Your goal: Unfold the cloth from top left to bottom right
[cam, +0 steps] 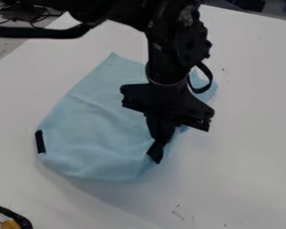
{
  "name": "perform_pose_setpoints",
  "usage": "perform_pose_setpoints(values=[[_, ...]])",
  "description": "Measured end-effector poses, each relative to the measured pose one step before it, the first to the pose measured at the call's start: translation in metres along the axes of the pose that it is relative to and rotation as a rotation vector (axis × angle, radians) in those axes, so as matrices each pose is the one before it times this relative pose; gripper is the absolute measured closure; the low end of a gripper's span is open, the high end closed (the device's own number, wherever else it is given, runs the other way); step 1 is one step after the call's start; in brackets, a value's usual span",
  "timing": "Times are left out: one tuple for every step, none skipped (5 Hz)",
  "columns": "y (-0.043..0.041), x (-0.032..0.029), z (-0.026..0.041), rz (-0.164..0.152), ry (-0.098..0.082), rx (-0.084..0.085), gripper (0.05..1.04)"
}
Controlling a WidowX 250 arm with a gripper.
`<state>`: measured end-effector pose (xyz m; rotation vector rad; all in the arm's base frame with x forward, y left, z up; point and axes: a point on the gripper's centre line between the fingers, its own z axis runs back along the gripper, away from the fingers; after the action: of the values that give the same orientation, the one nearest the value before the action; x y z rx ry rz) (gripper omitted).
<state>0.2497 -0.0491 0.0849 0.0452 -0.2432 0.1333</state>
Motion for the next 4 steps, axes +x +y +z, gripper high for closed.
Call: perform_pose_setpoints(values=[[-0.00803, -0.00963, -0.01146, -0.0410, 0.0212, 0.0121, 1.020], [-0.00586, -0.00973, -0.00962, -0.0432, 0.0512, 0.0360, 0.995], [-0.00246, -0.00374, -0.00024, -0.0166, 0.0182, 0.0065, 0.838], [-0.00120, 0.00007, -0.00019, -0.0225, 0.0093, -0.0273, 0.557]])
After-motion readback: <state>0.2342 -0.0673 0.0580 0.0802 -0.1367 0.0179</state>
